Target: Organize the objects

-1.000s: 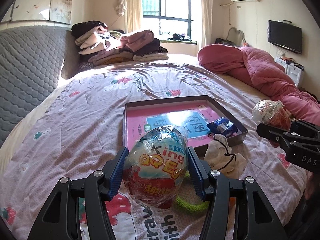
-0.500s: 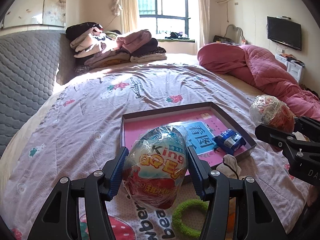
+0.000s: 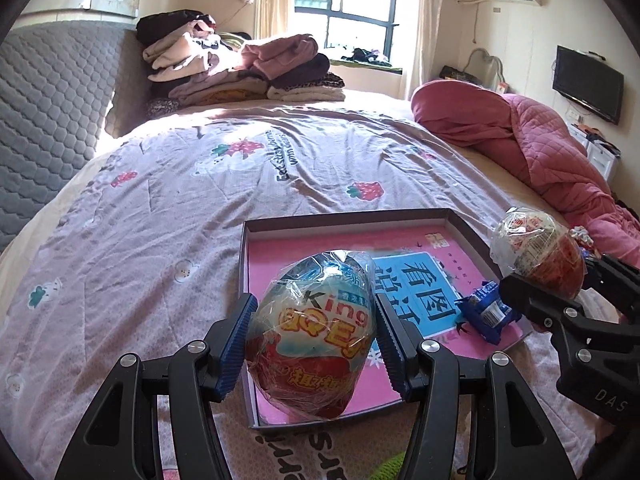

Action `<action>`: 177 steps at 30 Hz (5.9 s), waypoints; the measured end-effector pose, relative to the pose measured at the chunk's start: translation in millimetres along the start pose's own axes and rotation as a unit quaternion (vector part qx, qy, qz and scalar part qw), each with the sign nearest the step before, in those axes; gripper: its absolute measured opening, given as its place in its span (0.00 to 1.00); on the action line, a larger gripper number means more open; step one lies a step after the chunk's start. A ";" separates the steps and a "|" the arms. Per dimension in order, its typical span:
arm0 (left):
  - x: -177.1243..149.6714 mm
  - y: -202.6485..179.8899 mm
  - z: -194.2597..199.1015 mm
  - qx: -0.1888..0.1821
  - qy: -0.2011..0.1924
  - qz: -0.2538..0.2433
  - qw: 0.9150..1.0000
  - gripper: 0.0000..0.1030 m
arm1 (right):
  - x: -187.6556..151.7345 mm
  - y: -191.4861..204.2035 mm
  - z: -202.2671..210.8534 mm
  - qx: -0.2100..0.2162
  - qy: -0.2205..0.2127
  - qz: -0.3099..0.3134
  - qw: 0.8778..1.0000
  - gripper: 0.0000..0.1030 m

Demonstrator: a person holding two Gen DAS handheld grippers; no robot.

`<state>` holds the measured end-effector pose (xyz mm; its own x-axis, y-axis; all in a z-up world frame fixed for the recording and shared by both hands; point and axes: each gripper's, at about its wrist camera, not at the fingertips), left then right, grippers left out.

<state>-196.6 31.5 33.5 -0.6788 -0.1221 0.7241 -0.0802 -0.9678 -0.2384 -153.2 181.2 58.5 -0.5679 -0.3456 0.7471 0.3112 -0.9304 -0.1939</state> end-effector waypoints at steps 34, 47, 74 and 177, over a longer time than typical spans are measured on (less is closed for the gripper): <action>-18.5 2.6 -77.6 0.028 0.077 -0.039 0.996 0.58 | -29.7 1.4 -102.4 0.056 0.134 -0.007 0.989 0.50; -19.5 6.3 -80.3 0.030 0.085 -0.029 0.995 0.58 | -31.0 6.8 -106.5 0.053 0.146 0.007 0.988 0.50; -12.5 8.1 -56.2 0.026 0.077 -0.006 0.997 0.58 | -23.4 -3.5 -81.1 0.048 0.137 -0.019 0.989 0.56; -84.8 -9.9 75.4 0.027 0.054 -0.044 0.997 0.73 | -73.2 28.7 86.1 0.016 0.050 -0.012 0.999 0.57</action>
<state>-83.3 34.8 23.2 -0.7455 -0.0147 0.6663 -0.1059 -0.9845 -0.1401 -37.2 190.3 53.0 -0.6485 -0.3345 0.6838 0.3197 -0.9349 -0.1542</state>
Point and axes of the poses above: each gripper's, at about its wrist camera, not at the fingertips, and z roughly against the way its jaws point, y to its left, x to its top, and after that the axes turned 12 degrees about z, right-handed
